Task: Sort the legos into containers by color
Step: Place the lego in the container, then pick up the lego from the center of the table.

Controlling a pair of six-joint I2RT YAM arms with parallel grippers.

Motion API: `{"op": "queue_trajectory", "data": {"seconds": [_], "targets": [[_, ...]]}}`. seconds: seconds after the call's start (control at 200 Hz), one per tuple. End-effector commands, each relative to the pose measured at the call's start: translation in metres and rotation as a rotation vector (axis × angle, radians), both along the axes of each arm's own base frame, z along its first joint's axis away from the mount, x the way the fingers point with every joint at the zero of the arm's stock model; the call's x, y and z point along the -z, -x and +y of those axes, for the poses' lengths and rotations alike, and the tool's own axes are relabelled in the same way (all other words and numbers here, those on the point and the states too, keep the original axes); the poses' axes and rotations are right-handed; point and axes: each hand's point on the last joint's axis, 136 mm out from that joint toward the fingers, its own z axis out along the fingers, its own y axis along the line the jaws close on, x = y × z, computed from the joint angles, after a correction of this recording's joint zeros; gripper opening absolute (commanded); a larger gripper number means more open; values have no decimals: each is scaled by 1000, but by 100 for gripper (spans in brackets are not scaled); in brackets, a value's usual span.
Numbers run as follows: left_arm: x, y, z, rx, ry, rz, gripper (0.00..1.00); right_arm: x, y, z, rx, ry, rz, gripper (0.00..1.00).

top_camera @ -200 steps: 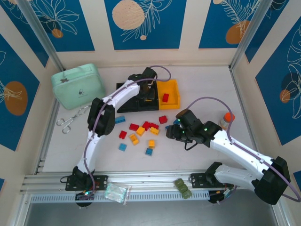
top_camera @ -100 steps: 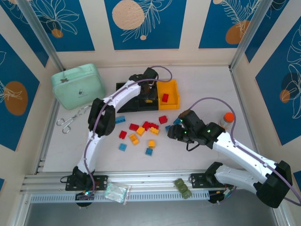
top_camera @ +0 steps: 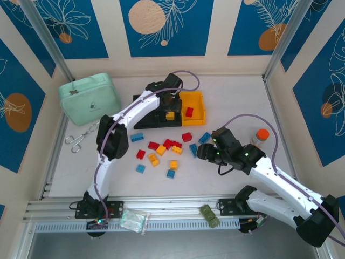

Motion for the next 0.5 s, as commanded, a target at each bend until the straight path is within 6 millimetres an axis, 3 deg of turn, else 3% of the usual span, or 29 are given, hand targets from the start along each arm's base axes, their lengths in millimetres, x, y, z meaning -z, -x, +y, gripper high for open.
{"op": "queue_trajectory", "data": {"seconds": [0.0,0.28,0.495], "targets": [[-43,31,-7,65,56,-36,57,3,4,-7,-3,12,26,57],[-45,108,11,157,219,8,58,10,-10,-13,17,34,81,59],[-17,168,42,140,294,83,59,16,-26,-1,-26,54,96,59]]}}
